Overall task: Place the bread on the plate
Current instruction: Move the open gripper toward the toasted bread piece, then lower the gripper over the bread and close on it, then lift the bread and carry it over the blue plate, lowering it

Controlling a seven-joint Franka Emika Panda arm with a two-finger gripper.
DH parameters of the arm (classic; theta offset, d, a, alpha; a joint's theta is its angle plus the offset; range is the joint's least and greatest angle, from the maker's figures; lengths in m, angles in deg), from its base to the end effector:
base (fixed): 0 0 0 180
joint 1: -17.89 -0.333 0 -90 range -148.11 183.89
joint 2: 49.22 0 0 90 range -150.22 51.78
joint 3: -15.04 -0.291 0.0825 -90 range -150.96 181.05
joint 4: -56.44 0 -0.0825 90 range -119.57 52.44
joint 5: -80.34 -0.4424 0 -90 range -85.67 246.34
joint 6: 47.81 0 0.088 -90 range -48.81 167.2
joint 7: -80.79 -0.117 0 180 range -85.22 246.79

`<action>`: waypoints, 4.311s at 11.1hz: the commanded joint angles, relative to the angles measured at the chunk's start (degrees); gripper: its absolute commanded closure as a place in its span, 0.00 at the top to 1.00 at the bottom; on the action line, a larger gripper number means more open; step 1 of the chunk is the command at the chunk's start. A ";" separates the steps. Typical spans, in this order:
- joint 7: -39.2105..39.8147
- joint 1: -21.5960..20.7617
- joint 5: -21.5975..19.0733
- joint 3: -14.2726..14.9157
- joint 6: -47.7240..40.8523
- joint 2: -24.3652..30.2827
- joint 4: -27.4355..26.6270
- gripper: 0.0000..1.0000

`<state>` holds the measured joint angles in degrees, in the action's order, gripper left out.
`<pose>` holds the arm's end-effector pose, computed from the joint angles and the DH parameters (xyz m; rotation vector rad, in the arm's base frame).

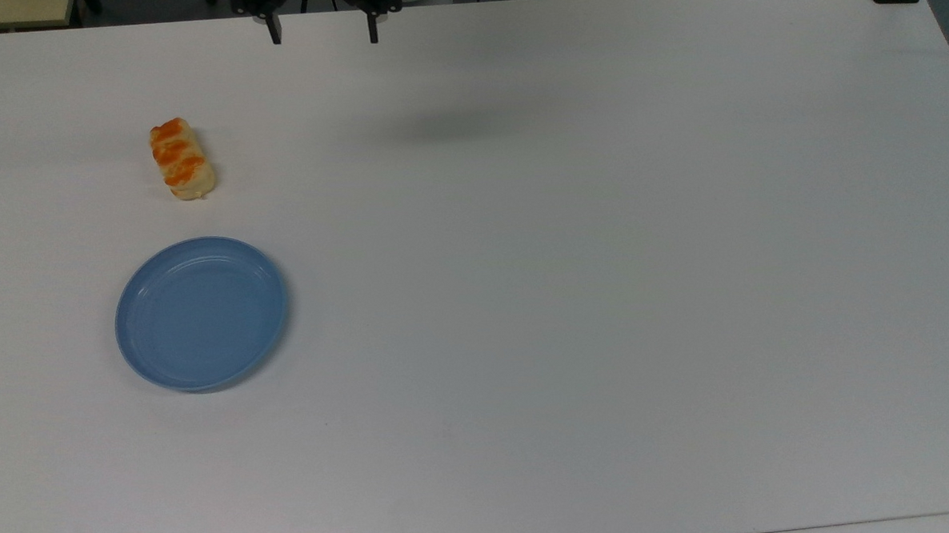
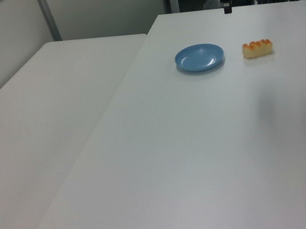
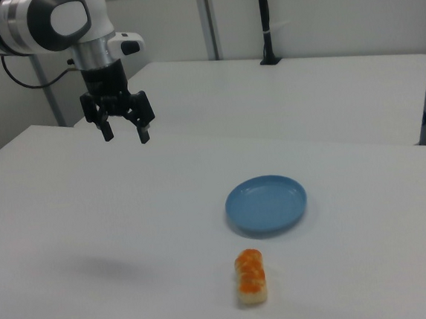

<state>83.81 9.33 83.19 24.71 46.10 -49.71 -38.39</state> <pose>0.6180 -0.0172 0.5455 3.0907 0.0577 -0.0407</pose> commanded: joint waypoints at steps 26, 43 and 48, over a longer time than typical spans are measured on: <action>31.41 0.74 4.42 18.10 22.14 -3.72 -16.50 1.00; 34.42 2.06 8.49 18.20 32.74 -13.75 -22.42 0.15; 37.58 2.24 7.96 18.11 20.20 -12.78 -10.33 0.07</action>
<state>118.39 11.80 90.82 42.69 73.24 -64.14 -55.14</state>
